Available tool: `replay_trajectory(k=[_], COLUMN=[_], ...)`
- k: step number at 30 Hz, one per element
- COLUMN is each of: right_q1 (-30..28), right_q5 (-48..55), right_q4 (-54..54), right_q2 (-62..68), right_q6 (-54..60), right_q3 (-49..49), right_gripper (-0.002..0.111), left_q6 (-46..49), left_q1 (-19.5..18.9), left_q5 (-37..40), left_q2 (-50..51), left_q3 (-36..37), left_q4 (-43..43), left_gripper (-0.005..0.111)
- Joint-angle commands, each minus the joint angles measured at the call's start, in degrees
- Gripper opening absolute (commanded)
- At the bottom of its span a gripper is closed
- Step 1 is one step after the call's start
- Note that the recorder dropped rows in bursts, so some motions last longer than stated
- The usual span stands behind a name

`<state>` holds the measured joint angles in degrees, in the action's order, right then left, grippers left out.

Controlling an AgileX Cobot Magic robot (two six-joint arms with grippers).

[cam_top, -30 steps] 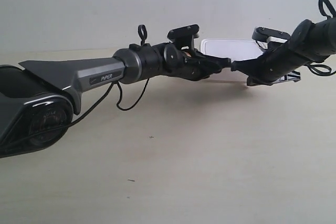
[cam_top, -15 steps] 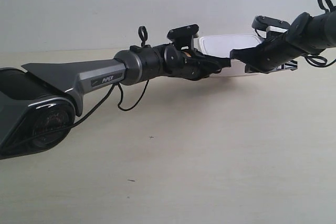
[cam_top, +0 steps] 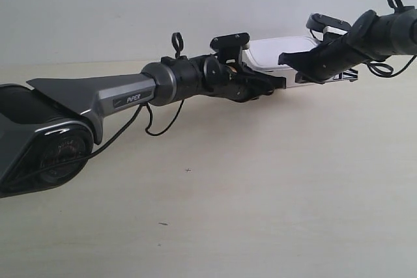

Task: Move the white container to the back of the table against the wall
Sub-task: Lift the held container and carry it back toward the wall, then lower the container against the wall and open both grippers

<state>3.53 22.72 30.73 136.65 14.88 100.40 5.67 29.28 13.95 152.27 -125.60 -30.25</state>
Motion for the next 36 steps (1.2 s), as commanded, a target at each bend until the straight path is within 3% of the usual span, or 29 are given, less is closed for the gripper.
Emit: replay_trajectory(k=[1, 36], right_q1=[-0.3, -0.2], right_q5=[0.0, -0.5], right_q4=[0.7, 6.8], right_q2=[1.2, 5.7], right_q6=[0.1, 0.5], right_q3=[1.9, 9.3], right_gripper=[0.000, 0.000], left_q6=[1.5, 1.7], left_q1=[-0.3, -0.6], left_q5=[0.7, 0.8], left_q2=[-0.4, -0.5], left_q3=[-0.4, -0.4], left_q4=[0.3, 0.0], left_gripper=[0.000, 0.000])
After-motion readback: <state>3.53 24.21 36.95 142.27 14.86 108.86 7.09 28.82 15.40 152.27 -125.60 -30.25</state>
